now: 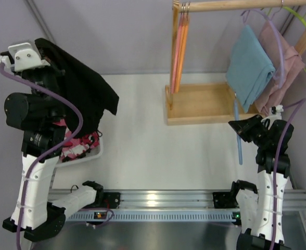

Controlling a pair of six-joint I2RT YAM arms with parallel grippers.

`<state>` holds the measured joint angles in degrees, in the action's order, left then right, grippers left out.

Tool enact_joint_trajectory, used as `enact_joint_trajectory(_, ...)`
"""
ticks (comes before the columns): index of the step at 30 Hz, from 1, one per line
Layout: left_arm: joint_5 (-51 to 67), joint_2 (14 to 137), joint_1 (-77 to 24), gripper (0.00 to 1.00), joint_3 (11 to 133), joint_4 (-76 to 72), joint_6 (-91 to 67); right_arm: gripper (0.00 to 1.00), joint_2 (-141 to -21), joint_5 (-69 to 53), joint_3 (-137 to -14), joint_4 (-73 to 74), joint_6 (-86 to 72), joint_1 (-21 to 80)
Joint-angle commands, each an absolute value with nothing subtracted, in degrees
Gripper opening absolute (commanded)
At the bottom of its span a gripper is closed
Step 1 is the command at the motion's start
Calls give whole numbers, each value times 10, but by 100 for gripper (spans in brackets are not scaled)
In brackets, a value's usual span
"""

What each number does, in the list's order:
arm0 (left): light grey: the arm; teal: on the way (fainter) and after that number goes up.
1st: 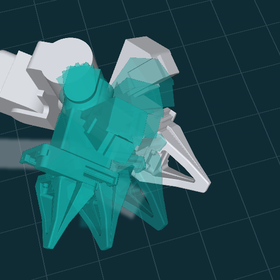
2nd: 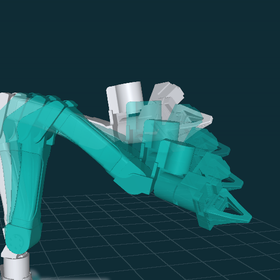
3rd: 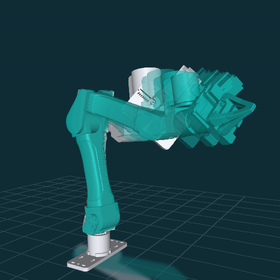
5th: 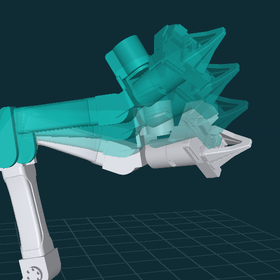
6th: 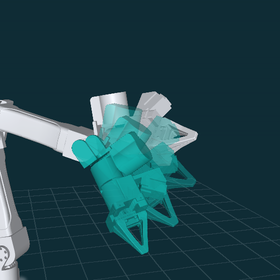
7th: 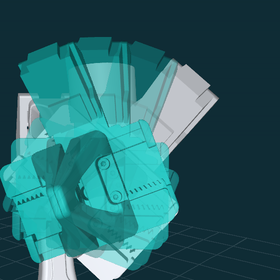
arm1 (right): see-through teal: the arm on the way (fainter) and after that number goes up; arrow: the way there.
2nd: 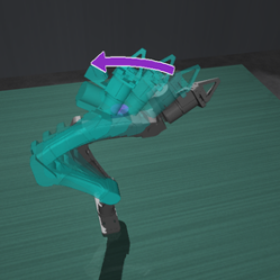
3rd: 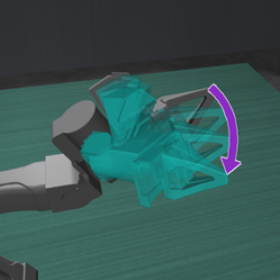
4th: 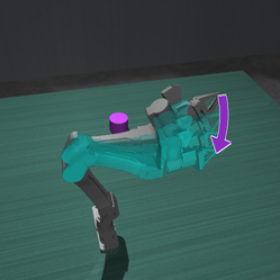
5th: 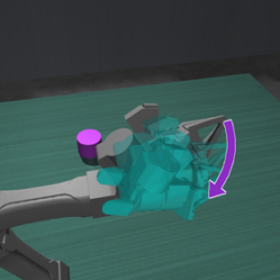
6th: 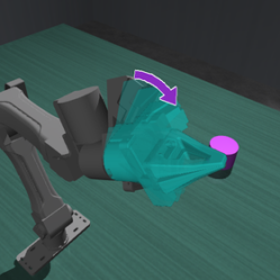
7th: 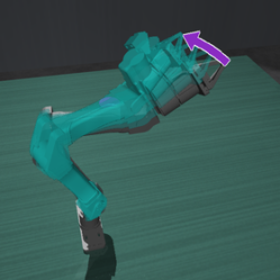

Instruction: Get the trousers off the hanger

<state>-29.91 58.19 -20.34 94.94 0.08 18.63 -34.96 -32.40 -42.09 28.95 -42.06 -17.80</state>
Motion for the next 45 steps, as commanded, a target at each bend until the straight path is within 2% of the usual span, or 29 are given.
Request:
enact_joint_trajectory(1, -374, 563, -152, 0, 923, -74, 234, 0, -341, -329, -462, 261, -403, -185)
enact_joint_trajectory(12, -423, 504, -55, 0, 826, -147, 367, 0, -346, -339, -467, 260, -406, -185)
enact_joint_trajectory(26, -422, 403, -4, 0, 563, -139, 382, 0, -352, -346, -483, 273, -396, -185)
enact_joint_trajectory(34, -386, 486, -4, 0, 495, -221, 353, 0, -356, -359, -517, 283, -388, -185)
enact_joint_trajectory(45, -417, 623, 27, 0, 455, -158, 237, 0, -359, -437, -668, 368, -351, -185)
